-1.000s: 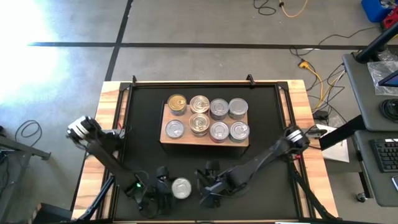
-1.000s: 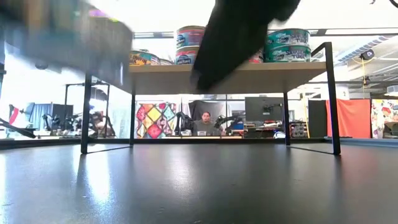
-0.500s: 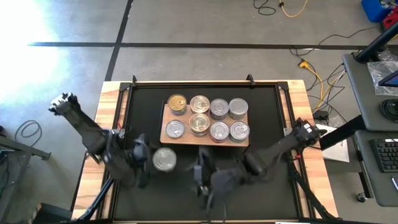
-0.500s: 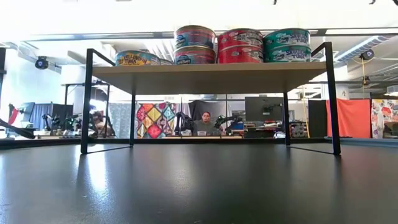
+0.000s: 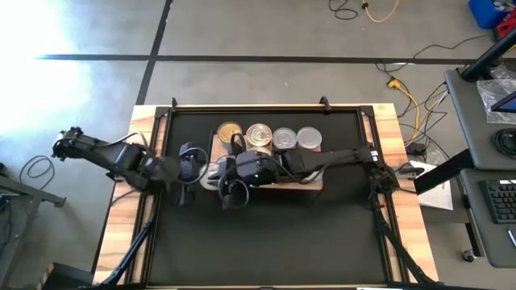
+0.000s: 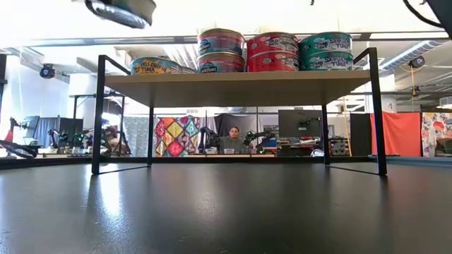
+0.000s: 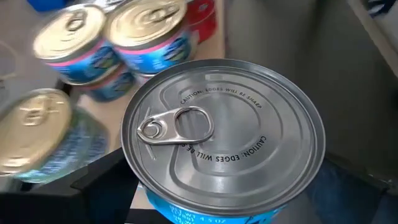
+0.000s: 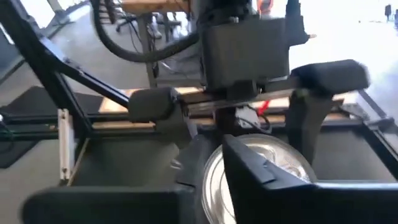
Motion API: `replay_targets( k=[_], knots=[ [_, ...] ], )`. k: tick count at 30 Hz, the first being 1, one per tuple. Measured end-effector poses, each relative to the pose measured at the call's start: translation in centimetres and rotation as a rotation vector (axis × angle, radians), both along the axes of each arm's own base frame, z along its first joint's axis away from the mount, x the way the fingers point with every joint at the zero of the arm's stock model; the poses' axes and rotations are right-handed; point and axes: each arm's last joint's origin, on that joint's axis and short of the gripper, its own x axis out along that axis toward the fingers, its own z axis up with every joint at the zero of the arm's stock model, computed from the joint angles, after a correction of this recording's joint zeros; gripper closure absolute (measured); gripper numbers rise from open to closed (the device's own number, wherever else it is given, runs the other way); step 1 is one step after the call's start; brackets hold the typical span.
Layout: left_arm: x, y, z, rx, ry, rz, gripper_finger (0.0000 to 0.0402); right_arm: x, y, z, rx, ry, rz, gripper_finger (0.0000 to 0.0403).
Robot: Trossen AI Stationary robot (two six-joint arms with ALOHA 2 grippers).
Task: Stack canned seafood by type on shelf
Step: Stack the yellow blue tuna can on top of the yellow blue tuna can on the shelf
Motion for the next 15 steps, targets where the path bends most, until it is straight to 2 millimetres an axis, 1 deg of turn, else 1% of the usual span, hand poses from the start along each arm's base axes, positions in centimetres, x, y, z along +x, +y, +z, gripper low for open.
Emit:
replay_targets(
  k=[4,7,11,15],
  knots=[
    [0.9,1.5,-0.5,0.073,0.033,0.02,0.0031,0.4,-1.5,-0.6,-0.013,0.031,-0.025,0.0388],
    [1.7,2.5,-0.5,0.048,0.019,0.008,0.002,0.4,-2.3,-0.9,-0.045,0.059,-0.04,0.039],
    [2.8,3.5,-1.1,0.035,0.052,0.067,0.001,0.4,-3.5,-1.5,-0.07,0.107,-0.082,0.039],
    [3.5,3.6,-1.7,0.019,0.079,0.09,0.001,0.6,-4.2,-2.8,-0.099,0.152,-0.086,0.039]
  ],
)
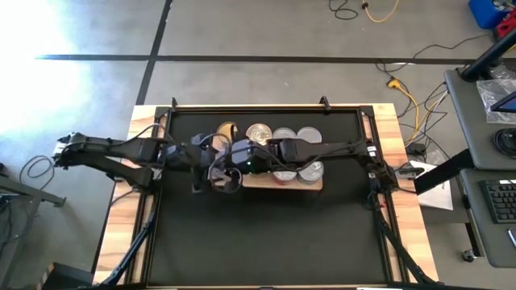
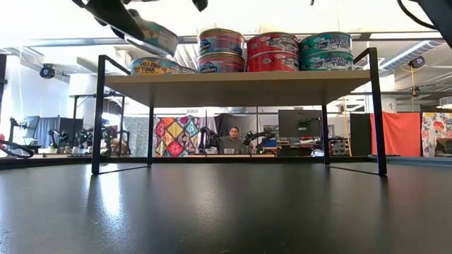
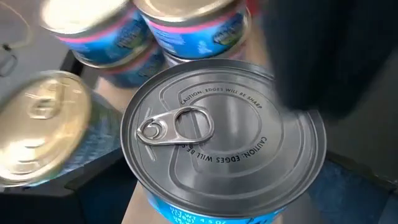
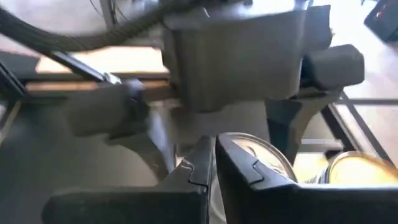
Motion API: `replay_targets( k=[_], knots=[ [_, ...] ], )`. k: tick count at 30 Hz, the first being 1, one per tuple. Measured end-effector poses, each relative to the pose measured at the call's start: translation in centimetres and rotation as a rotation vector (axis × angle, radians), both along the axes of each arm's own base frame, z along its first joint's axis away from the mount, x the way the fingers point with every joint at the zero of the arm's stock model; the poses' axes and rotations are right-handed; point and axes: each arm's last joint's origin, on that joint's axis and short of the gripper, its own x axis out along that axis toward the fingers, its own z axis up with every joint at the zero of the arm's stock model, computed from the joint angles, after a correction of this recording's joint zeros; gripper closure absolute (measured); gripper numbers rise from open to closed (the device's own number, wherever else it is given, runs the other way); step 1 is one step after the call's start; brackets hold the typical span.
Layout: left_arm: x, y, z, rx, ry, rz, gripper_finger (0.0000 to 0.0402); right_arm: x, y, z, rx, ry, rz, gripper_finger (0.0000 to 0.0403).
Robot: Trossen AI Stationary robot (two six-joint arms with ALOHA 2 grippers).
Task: Stack canned seafood by type on shelf
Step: Stack the yellow blue tuna can on top of the yellow blue tuna can on the shelf
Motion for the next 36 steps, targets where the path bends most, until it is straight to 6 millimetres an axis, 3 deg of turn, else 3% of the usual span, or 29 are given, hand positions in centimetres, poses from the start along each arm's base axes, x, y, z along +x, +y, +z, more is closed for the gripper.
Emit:
replay_targets(
  k=[15,36],
  knots=[
    [1.4,0.1,-1.2,-0.083,0.011,0.167,0.0008,0.1,-1.6,-3.4,-0.018,0.127,-0.026,0.039],
    [2.9,0.0,-2.6,-0.133,0.055,0.256,0.0002,-0.2,-1.8,-4.5,-0.043,0.206,-0.003,0.039]
  ],
)
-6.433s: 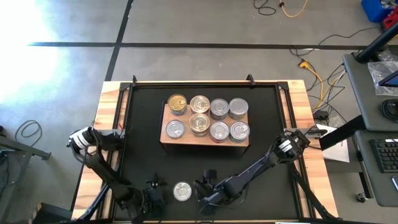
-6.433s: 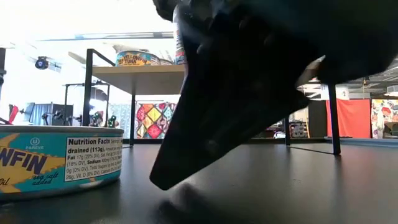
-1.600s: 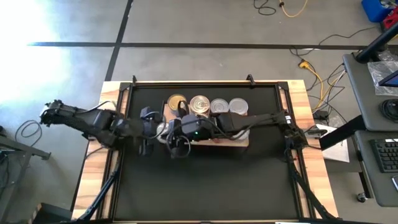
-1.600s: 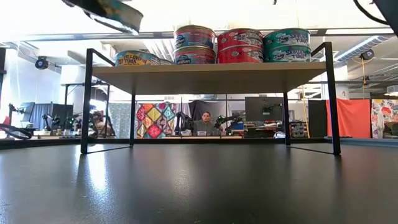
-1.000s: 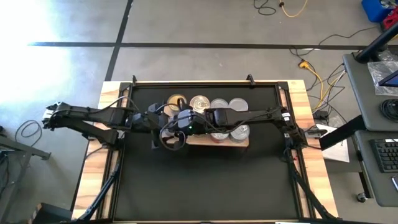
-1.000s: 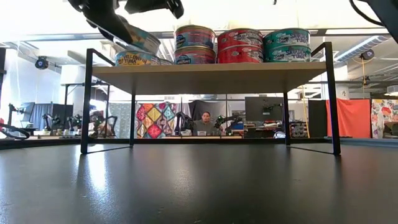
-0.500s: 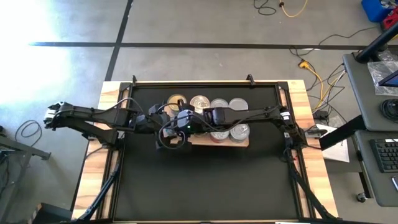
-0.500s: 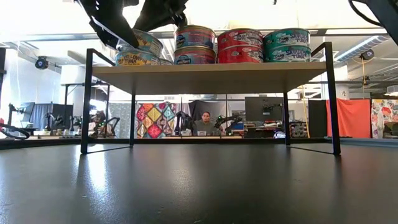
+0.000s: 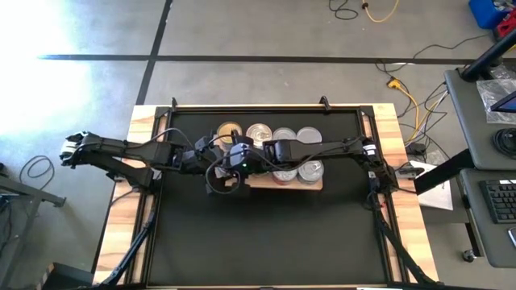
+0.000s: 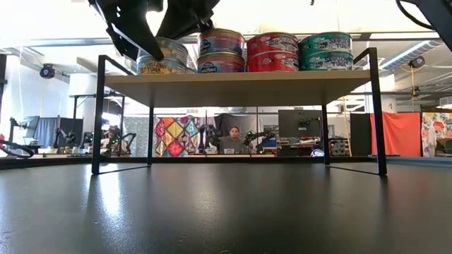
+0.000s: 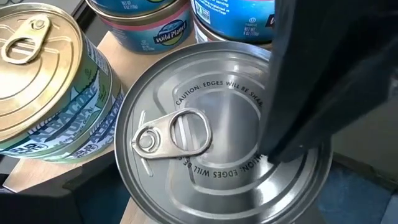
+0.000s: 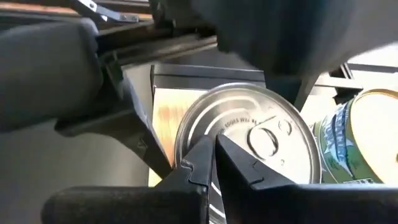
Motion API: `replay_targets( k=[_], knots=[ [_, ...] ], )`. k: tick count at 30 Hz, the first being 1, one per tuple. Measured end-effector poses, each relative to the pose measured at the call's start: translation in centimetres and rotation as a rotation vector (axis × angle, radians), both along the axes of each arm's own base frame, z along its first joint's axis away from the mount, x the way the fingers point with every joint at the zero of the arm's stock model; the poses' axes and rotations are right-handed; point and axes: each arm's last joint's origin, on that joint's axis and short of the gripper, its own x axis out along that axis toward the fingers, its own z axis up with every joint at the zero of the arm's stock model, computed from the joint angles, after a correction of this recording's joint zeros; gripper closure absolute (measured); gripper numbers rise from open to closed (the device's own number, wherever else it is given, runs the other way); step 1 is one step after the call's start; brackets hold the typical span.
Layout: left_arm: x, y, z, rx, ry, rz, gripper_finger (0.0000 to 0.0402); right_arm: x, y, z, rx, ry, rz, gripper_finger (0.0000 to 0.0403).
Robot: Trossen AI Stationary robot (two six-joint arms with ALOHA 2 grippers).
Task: Stack canned seafood by type on shelf
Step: Stack the yellow blue tuna can on top of the yellow blue tuna can on the shelf
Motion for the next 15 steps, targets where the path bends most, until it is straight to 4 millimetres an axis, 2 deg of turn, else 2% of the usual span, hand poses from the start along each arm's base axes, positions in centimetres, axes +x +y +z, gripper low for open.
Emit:
replay_targets(
  k=[8,15],
  knots=[
    [-0.1,-0.1,0.0,-0.024,0.005,-0.03,0.0002,-0.4,0.0,-1.0,-0.01,0.066,0.005,0.039],
    [-1.1,0.0,-0.3,-0.015,0.114,-0.031,0.0002,-0.6,0.0,-1.1,-0.01,0.085,0.004,0.039]
  ],
)
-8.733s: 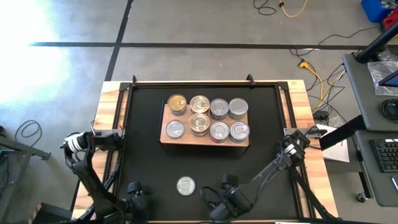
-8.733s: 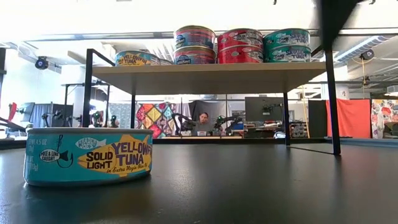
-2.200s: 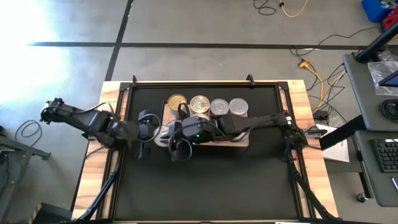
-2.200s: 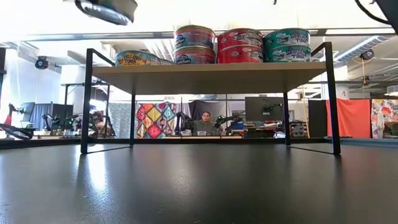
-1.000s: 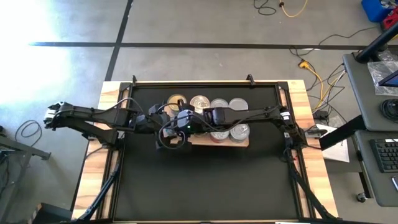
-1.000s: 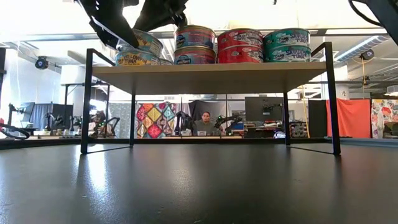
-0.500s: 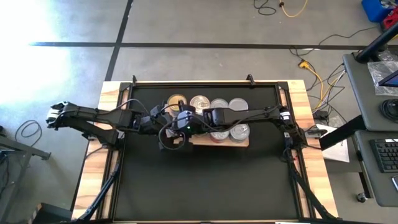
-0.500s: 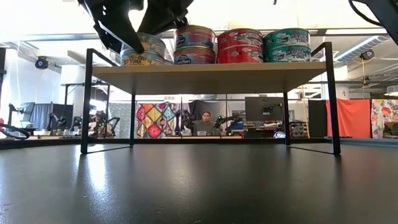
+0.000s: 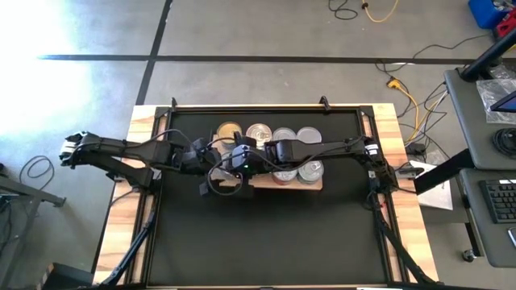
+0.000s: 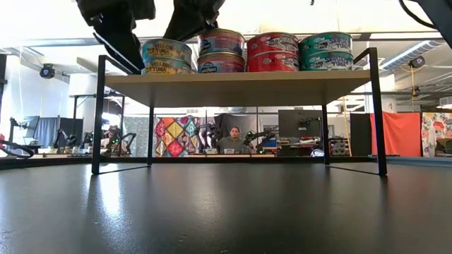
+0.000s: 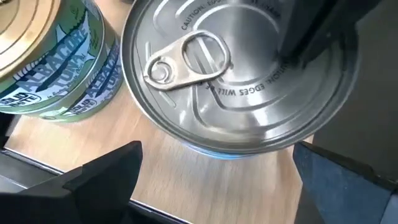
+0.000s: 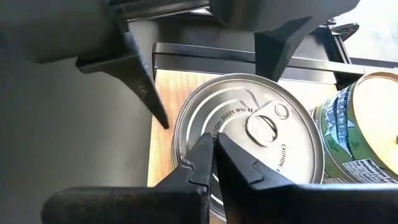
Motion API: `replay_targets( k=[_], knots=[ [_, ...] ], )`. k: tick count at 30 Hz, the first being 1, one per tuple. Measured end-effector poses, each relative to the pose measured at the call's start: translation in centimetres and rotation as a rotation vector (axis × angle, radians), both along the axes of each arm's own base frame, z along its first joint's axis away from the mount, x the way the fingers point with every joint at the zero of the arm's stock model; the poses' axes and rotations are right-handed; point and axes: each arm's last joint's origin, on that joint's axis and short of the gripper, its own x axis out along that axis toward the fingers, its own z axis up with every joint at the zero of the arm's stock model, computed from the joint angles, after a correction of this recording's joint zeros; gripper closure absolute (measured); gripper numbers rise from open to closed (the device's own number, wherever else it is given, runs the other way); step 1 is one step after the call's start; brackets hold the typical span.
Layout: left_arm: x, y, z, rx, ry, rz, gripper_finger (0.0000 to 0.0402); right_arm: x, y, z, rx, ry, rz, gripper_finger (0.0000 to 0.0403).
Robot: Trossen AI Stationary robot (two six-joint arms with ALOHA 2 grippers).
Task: Stack canned seafood by type on shelf
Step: Stack the yellow blue tuna can on top of the yellow blue tuna can on the shelf, then return to Home Position
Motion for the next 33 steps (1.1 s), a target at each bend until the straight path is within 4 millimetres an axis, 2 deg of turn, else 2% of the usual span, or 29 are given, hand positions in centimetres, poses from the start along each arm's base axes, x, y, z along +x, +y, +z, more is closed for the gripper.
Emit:
replay_targets(
  k=[8,11,17,24,28,33],
  knots=[
    [-1.5,0.0,0.9,0.007,-0.004,0.015,0.0002,0.0,0.0,-0.1,0.007,0.001,-0.01,0.039],
    [-2.8,0.1,2.2,-0.014,-0.036,0.036,0.0002,0.1,0.0,0.0,0.014,-0.016,-0.017,0.039],
    [-5.7,-0.4,5.6,-0.061,-0.22,0.017,0.0002,0.7,-0.1,-0.1,0.02,-0.057,-0.021,0.039],
    [-7.8,-1.1,7.1,-0.147,-0.359,0.012,0.0002,1.1,-0.3,-0.1,0.017,-0.096,-0.017,0.039],
    [-8.0,-1.6,7.1,-0.152,-0.359,-0.025,0.0002,0.8,-0.2,1.8,0.046,-0.144,-0.039,0.039],
    [-7.4,-2.1,6.6,-0.14,-0.318,-0.074,0.0002,-1.3,0.1,7.8,0.092,-0.304,-0.052,0.039]
  ],
)
